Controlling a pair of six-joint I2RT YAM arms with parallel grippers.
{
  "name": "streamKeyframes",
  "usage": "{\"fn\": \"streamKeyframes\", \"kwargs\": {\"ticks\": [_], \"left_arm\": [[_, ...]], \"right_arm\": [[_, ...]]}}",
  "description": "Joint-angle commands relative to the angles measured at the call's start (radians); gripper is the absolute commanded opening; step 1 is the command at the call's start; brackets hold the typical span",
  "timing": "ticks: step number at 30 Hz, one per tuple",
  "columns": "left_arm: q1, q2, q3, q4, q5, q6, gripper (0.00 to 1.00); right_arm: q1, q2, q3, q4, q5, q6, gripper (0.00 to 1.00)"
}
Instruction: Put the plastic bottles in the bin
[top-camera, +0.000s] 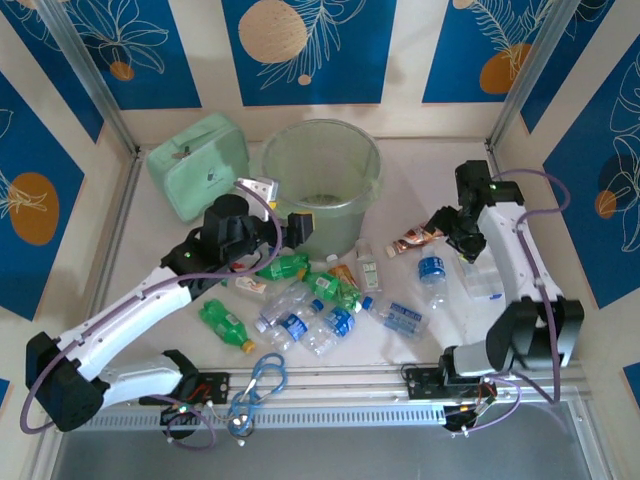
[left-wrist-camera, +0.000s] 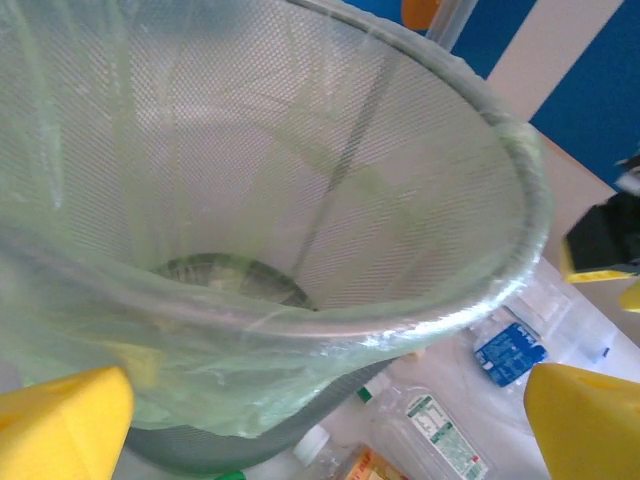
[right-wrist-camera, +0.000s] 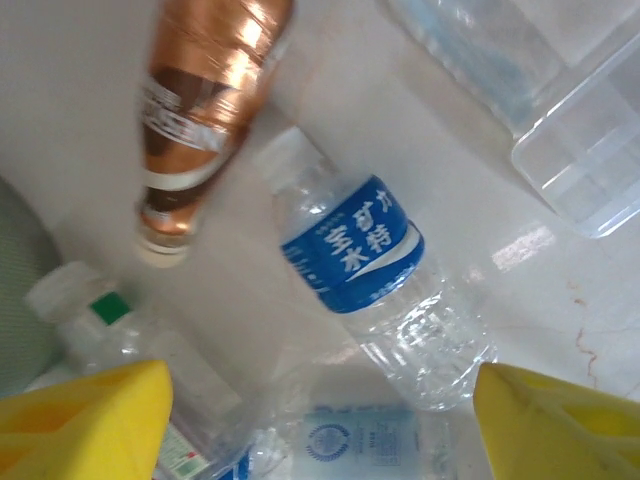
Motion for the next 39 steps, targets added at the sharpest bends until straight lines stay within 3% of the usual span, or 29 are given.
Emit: {"fn": "streamKeyframes", "kwargs": {"ticks": [1, 6, 11, 24, 39], "left_arm": [[-0.004, -0.033, 0.039, 0.020, -0.005, 0.014, 1.00], [-0.003, -0.080, 0.028, 0.067, -0.063, 0.014, 1.00], [-0.003, -0.069, 0.048, 0.043, -0.017, 0.022, 1.00], [-0.003, -0.024, 0.096, -0.009, -0.020, 0.050, 1.00], [-0.003, 0.009, 0.146, -0.103, -0.064, 0.077, 1.00]], "right_arm": [[0.011, 0.091, -0.021, -0.034, -0.067, -0.057, 0.77], [0.044, 0.167, -0.047, -0.001, -0.023, -0.075, 0.79], [0.075, 0.238, -0.064, 0.028, 0.026, -0.085, 0.81], [0.077, 0.383, -0.056, 0.062, 0.065, -0.104, 0.82], [0.073, 0.381, -0.128, 0.112, 0.055, -0.092, 0.68]]}}
